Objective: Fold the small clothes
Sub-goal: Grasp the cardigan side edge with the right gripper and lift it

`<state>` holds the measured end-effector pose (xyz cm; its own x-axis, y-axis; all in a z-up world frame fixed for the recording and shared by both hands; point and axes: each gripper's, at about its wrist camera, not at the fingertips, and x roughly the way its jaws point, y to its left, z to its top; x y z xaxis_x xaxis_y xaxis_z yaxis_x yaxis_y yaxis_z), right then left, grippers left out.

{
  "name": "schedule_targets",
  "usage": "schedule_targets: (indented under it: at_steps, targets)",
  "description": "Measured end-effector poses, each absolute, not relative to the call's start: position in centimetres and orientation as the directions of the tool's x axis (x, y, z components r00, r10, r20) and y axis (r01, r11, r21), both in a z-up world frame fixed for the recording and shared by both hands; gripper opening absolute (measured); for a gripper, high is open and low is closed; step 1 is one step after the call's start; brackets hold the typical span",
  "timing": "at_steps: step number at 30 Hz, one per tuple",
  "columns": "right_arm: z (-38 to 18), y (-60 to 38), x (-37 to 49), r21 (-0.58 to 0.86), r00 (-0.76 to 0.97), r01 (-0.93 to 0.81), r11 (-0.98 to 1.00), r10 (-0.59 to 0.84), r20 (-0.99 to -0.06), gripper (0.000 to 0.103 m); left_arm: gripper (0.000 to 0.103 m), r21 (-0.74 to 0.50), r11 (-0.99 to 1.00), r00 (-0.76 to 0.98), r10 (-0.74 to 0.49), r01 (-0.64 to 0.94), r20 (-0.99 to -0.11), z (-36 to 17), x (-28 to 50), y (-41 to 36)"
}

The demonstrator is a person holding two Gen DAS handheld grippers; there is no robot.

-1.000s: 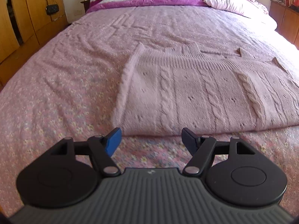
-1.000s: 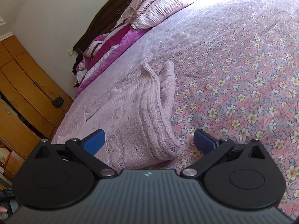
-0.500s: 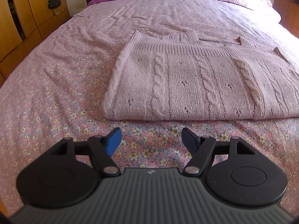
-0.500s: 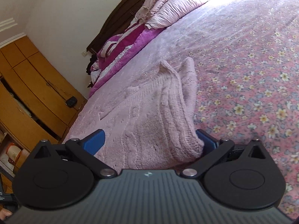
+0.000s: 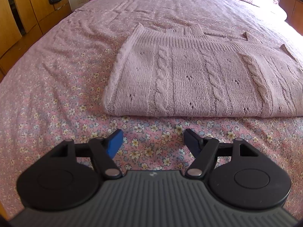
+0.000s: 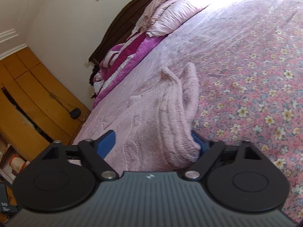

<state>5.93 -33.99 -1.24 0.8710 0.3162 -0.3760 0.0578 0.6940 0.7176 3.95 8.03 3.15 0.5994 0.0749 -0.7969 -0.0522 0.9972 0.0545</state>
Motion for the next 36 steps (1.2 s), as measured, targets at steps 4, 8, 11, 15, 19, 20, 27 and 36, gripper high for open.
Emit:
schedule_targets:
  at_steps: [4,8,11,15,19,20,27,36]
  targets:
    - [-2.5,-35.3,6.1,0.816,0.876,0.082,0.572,0.35,-0.333,0.044,0.072,0.058,0.997,0.597,0.077,-0.05,-0.798,3.1,3.9,8.0]
    - [-2.7,-35.1,6.5,0.803,0.871,0.093,0.589,0.342,-0.351,0.044,0.072,0.055,0.997,0.597,0.075,-0.052,-0.799,3.0,4.0,8.1]
    - [-2.6,-34.7,6.9,0.788,0.87,0.094,0.609,0.335,-0.363,0.045,0.072,0.054,0.997,0.598,0.075,-0.053,-0.798,2.9,4.1,8.0]
    - [-2.8,-34.5,7.1,0.787,0.872,0.092,0.61,0.332,-0.359,0.045,0.072,0.057,0.997,0.598,0.076,-0.05,-0.798,2.8,4.1,8.0]
    - [-3.1,-34.6,7.2,0.792,0.875,0.086,0.604,0.334,-0.35,0.045,0.072,0.056,0.997,0.598,0.075,-0.051,-0.798,2.8,4.1,8.0]
    - [-3.2,-34.6,7.2,0.792,0.876,0.085,0.604,0.334,-0.348,0.045,0.072,0.056,0.997,0.598,0.076,-0.051,-0.798,2.8,4.1,8.0]
    - [-3.5,-34.6,6.6,0.782,0.876,0.08,0.618,0.331,-0.352,0.045,0.072,0.056,0.997,0.598,0.076,-0.051,-0.798,2.8,4.0,8.0]
    - [-1.3,-34.1,7.5,0.747,0.876,0.077,0.661,0.313,-0.368,0.031,0.073,0.062,0.997,0.601,0.08,-0.051,-0.795,3.2,3.9,8.4]
